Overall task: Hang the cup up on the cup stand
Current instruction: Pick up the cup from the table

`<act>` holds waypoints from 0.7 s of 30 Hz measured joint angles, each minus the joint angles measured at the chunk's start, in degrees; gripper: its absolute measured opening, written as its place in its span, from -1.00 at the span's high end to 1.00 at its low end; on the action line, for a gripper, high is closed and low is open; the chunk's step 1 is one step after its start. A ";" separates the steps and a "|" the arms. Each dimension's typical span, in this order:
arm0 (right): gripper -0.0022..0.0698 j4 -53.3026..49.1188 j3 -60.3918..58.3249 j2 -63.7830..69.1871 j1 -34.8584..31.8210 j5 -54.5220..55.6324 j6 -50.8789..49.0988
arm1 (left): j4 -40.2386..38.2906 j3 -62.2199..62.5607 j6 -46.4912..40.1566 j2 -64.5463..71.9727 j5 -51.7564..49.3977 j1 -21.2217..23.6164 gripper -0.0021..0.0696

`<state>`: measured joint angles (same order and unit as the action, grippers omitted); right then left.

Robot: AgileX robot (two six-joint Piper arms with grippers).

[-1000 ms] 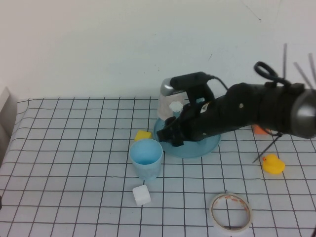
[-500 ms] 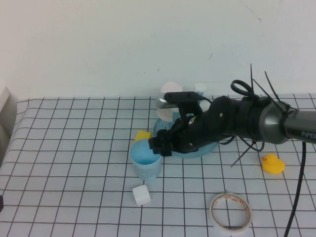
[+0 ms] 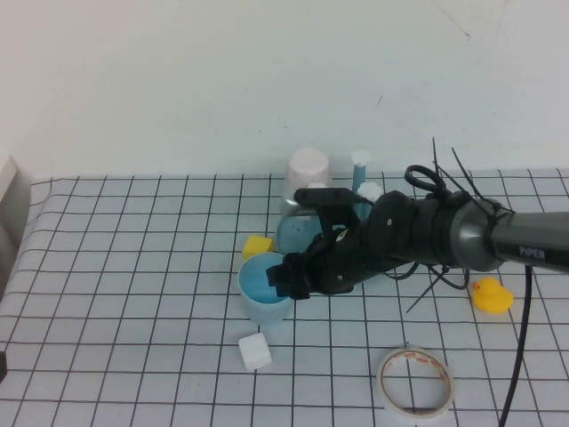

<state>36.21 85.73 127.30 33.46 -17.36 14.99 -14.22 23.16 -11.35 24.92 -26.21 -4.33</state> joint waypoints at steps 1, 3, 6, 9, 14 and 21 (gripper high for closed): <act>-0.08 0.13 0.00 0.00 0.00 0.00 0.10 | -0.16 0.00 0.00 0.00 0.00 0.00 0.95; 0.10 0.13 0.00 0.00 0.00 0.23 0.14 | -0.14 0.00 0.00 0.00 0.10 0.00 0.95; 0.41 0.13 0.00 0.00 0.00 0.85 0.23 | -0.29 0.00 0.00 0.00 0.10 0.00 0.95; 0.70 0.13 0.00 0.00 0.00 1.56 0.27 | -0.52 0.00 0.00 0.00 0.10 0.00 0.95; 0.88 0.13 0.00 0.00 0.00 1.84 1.21 | -0.58 0.00 0.00 0.00 0.00 0.00 0.95; 0.89 0.13 0.00 -1.98 0.00 -2.02 4.91 | -0.58 0.00 0.00 0.00 0.00 0.00 0.95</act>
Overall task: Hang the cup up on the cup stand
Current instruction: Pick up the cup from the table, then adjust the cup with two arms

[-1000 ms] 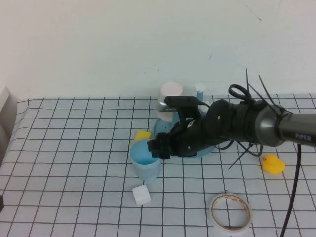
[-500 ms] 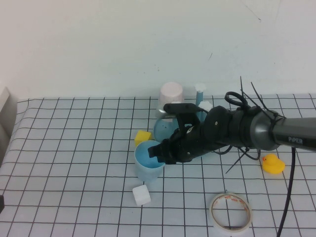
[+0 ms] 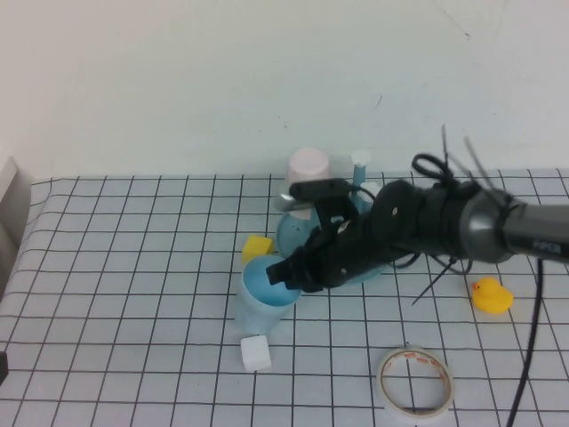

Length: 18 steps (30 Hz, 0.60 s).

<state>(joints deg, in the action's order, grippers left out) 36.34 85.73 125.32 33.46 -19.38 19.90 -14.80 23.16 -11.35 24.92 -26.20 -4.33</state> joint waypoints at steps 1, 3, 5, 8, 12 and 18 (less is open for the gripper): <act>0.89 0.00 0.00 -1.26 0.00 -1.05 1.06 | 0.00 0.00 0.00 0.00 0.00 0.00 0.95; 0.89 0.00 0.00 -3.74 0.00 -2.36 2.87 | 0.00 0.00 0.00 0.00 0.00 0.00 0.95; 0.89 0.11 0.00 -8.70 0.09 -3.54 4.70 | 0.00 0.00 0.00 0.00 -0.19 0.00 0.95; 0.89 0.33 0.00 -14.66 0.09 -3.95 6.83 | 0.00 0.00 -0.35 0.00 -0.24 0.00 0.95; 0.89 0.46 0.00 -23.81 0.09 -4.67 10.47 | 0.00 0.00 -0.58 0.00 -0.24 0.00 0.95; 0.89 0.50 -1.80 -35.67 0.09 -5.86 16.40 | -0.23 0.00 -0.66 0.00 -0.24 0.00 0.95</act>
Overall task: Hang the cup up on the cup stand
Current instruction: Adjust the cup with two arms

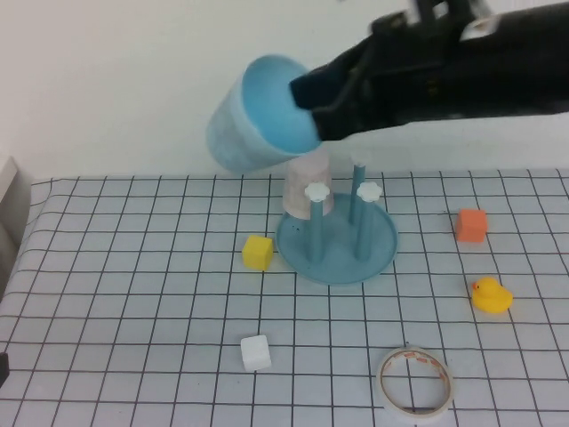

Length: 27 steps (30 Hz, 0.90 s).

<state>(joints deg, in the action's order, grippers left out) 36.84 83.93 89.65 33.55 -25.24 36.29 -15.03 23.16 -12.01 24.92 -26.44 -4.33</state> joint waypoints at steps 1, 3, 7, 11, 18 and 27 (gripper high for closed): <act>0.89 0.09 -2.13 -3.83 0.00 0.00 1.16 | -0.06 0.00 0.00 0.00 0.11 0.00 0.95; 0.89 0.70 -5.09 -7.06 0.00 0.00 1.99 | -0.14 0.00 0.00 0.00 0.47 0.00 0.95; 0.89 4.79 -15.24 -13.71 0.00 0.80 5.92 | -0.14 0.00 0.00 0.00 0.85 0.00 0.95; 0.89 15.61 -27.68 -20.91 0.00 4.98 15.23 | -3.65 0.00 1.14 0.00 0.95 0.00 0.95; 0.89 40.01 -43.02 -31.23 0.00 10.42 42.45 | -34.06 0.00 6.69 0.00 1.18 0.00 0.95; 0.89 59.62 -44.79 -32.87 0.00 0.12 82.48 | -70.54 0.00 -9.84 2.72 1.71 0.00 0.90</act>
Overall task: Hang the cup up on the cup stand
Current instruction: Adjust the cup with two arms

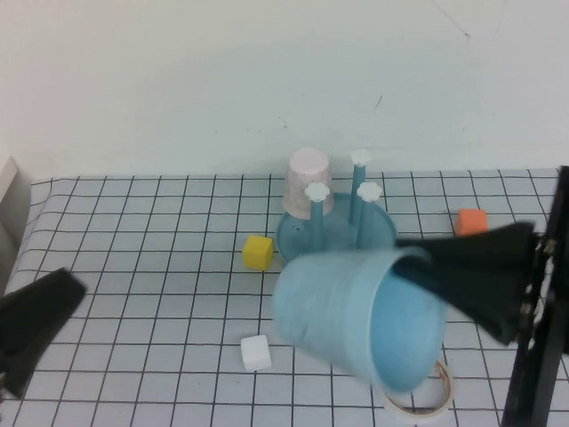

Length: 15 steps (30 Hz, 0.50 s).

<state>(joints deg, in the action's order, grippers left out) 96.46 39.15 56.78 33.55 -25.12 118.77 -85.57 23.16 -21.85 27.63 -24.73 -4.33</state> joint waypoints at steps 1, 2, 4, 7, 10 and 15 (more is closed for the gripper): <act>0.89 0.30 0.00 0.47 0.00 -2.07 4.86 | -3.29 0.00 -1.72 0.94 -1.39 0.00 0.82; 0.89 0.30 0.00 0.89 0.00 -3.93 9.18 | -6.35 0.00 -3.81 2.25 -3.30 0.00 0.71; 0.89 0.30 0.00 1.96 0.00 -6.50 15.08 | -9.37 0.00 -5.52 5.09 -7.14 0.00 0.39; 0.89 0.30 0.00 3.02 0.00 -8.25 21.26 | -10.37 0.44 -2.86 9.19 -13.09 0.00 -0.26; 0.89 0.30 0.00 3.65 0.00 -8.37 26.23 | -10.64 0.44 1.41 13.13 -19.68 0.00 -0.74; 0.89 0.30 0.49 4.95 0.00 -8.14 32.68 | -10.64 0.44 3.07 18.02 -24.60 0.00 -0.90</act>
<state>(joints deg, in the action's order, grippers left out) 96.76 39.64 61.73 33.55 -33.26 151.45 -96.21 23.60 -18.78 45.65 -49.33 -4.33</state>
